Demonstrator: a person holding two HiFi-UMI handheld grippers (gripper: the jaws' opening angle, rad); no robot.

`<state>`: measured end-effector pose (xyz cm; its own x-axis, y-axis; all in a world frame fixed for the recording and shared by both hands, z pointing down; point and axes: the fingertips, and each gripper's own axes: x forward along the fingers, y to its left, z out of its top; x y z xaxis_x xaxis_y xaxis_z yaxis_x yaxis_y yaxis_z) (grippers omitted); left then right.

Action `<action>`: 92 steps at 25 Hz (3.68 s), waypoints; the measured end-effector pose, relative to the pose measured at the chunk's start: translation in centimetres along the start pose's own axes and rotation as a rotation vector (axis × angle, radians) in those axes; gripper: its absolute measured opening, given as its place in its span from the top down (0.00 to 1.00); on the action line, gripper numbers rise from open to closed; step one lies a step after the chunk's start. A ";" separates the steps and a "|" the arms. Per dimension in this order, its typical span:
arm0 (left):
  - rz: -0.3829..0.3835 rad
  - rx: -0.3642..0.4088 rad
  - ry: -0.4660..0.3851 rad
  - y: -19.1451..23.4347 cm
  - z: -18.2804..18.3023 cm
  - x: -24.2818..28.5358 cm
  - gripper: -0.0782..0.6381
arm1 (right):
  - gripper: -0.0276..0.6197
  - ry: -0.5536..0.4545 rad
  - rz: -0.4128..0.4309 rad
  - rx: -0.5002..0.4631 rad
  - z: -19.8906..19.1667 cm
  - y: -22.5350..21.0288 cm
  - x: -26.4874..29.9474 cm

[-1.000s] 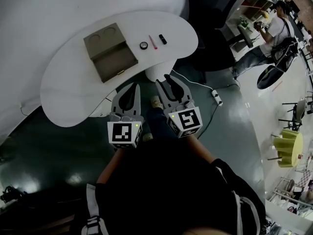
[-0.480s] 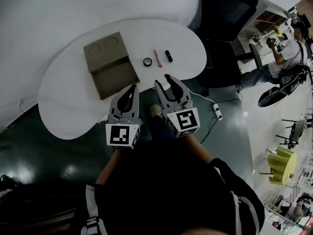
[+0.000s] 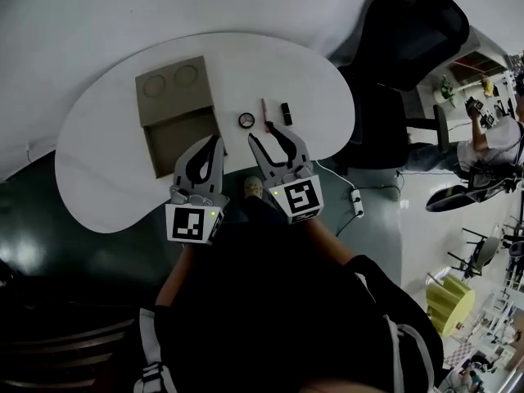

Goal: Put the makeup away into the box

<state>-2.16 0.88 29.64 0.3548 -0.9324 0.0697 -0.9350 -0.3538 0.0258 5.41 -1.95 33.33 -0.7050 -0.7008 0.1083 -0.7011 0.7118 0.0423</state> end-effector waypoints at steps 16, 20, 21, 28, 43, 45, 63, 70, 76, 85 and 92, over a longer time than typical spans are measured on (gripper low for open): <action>0.028 -0.034 0.176 2.9 -7.6 5.1 0.89 | 0.68 0.163 0.104 0.055 -8.2 -1.5 5.7; -0.010 -0.053 0.217 3.3 -9.1 5.9 0.89 | 0.67 0.229 0.080 0.078 -11.2 -1.8 6.8; -0.017 -0.058 0.225 3.5 -9.4 6.1 0.89 | 0.67 0.245 0.076 0.087 -12.0 -1.8 7.0; -0.051 -0.082 0.285 4.0 -11.8 6.8 0.89 | 0.64 0.329 0.057 0.108 -15.4 -2.1 8.3; -0.092 -0.113 0.351 4.8 -15.4 8.4 0.89 | 0.56 0.594 0.062 0.123 -21.9 -2.0 10.4; -0.093 -0.114 0.355 5.0 -15.5 8.5 0.89 | 0.55 0.627 0.064 0.122 -22.5 -2.0 10.5; -0.096 -0.108 0.338 5.7 -14.8 7.0 0.89 | 0.60 0.699 0.017 0.076 -22.1 -1.9 10.3; -0.074 -0.104 0.310 5.7 -13.7 5.7 0.89 | 0.60 0.663 0.021 0.121 -17.6 -1.0 10.1; -0.020 -0.106 0.301 7.2 -13.4 3.4 0.89 | 0.60 0.624 0.105 0.102 -14.2 2.5 11.4; 0.113 -0.094 0.270 12.0 -13.6 -1.1 0.89 | 0.60 0.609 0.262 0.042 -13.0 9.7 14.6; 0.212 -0.144 0.299 15.8 -14.7 -5.3 0.89 | 0.60 0.605 0.355 0.004 -12.8 15.0 17.2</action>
<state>-18.80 1.34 44.34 0.1581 -0.9134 0.3752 -0.9855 -0.1220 0.1183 -15.87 -2.75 48.54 -0.7086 -0.2768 0.6491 -0.4409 0.8919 -0.1010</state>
